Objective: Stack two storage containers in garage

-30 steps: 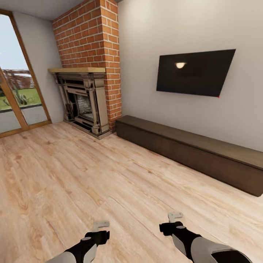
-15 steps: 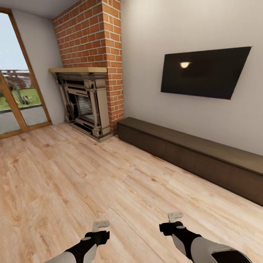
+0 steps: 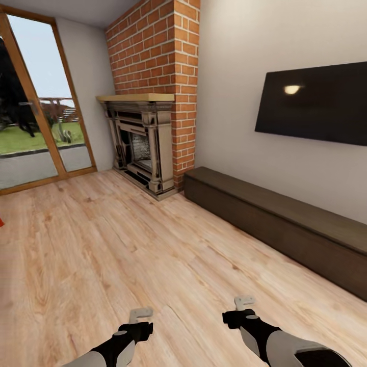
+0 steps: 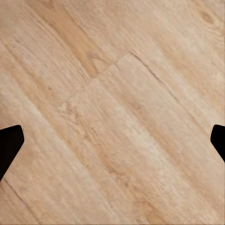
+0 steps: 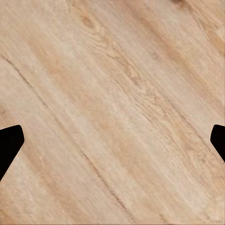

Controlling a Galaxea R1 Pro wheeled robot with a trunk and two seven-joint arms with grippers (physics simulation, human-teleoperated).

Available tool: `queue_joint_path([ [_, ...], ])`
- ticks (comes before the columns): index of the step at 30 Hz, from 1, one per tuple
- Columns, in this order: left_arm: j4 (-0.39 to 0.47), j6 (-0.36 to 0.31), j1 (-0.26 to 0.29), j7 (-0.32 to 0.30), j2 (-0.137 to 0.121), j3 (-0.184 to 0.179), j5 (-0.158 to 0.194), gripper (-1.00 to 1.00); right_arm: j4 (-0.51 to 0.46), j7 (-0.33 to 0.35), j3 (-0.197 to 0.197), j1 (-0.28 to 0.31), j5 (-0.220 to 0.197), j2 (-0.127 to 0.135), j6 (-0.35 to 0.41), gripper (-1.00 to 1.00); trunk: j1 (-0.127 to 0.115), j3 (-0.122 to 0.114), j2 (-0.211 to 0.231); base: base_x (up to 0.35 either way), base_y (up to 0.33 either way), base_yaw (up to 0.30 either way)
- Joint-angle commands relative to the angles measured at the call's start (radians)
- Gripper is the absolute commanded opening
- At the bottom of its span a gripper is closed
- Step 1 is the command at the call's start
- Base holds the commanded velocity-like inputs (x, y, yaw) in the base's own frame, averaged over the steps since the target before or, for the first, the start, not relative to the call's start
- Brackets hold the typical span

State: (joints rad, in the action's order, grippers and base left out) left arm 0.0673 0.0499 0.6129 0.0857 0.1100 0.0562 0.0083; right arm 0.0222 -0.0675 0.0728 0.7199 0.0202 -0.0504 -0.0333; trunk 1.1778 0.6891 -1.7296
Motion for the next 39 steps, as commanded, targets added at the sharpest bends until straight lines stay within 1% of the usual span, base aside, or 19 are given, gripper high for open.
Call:
queue_joint_path([
  [1,-0.001,0.004,0.001,0.002,0.000,0.005,0.001,1.00,0.002,-0.004,0.007,0.001,0.002,0.000,-0.003,1.00,0.001,0.001,0.000,0.345,0.000,0.288],
  [32,-0.001,0.003,0.001,0.002,0.000,0.005,0.001,1.00,0.002,-0.005,0.007,0.001,0.001,0.000,-0.003,1.00,0.001,0.001,0.000,0.345,0.000,0.288],
  [39,-0.001,0.003,0.001,0.002,0.000,0.005,0.001,1.00,0.002,-0.005,0.007,0.001,0.001,0.000,-0.005,1.00,0.001,0.001,0.000,0.345,0.000,0.091],
])
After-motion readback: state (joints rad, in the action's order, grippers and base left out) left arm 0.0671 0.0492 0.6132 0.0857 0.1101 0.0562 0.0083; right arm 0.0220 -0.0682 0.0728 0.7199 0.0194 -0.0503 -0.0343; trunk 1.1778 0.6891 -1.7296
